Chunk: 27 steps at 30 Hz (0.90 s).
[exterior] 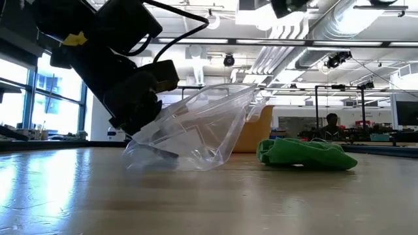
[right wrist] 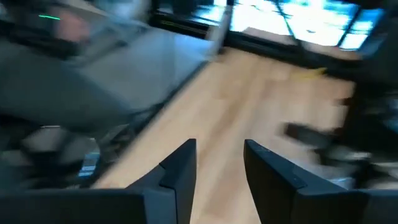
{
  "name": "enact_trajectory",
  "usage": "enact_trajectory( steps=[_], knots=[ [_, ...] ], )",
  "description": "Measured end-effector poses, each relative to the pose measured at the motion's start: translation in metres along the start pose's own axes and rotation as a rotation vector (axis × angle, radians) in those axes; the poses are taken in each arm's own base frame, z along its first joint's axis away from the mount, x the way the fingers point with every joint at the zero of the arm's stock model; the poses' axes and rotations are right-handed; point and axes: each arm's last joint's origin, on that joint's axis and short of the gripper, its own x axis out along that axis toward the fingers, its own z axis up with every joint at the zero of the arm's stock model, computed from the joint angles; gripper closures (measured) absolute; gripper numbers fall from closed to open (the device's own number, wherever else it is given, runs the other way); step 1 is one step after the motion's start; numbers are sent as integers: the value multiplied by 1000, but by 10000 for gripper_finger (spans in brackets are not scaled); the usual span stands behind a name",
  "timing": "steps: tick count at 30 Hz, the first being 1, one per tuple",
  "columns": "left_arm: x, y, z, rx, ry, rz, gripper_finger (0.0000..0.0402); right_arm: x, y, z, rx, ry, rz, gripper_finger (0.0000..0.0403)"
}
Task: Roll bandage
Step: Put the rolled green bandage into the transparent zip bag
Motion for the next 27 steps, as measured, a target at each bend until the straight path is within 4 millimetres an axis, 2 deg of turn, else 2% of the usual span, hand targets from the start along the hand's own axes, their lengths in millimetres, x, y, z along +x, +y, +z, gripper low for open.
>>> enact_trajectory(
  steps=[2,4,9,14,18,21,23,27],
  knots=[
    [0,0,0,0,1,-4,303,8,-7,11,-28,75,-105,275],
    [-1,-1,1,0,0,-11,303,18,-16,12,-79,220,-175,269],
    [-1,-1,0,1,2,-14,303,47,-38,11,-139,460,-206,242],
    [-2,-3,-1,8,3,-19,303,68,-51,-6,-171,679,-202,242],
    [-3,-6,-2,20,5,-26,303,76,-54,-10,-206,728,-243,288],
    [-9,-10,-3,58,16,-34,303,76,-54,-12,-177,737,-276,359],
    [-21,-14,-1,99,27,3,304,72,-54,-10,-123,734,-296,391],
    [-62,-21,7,178,-1,257,320,66,-56,-9,69,738,-366,396]
  ],
)
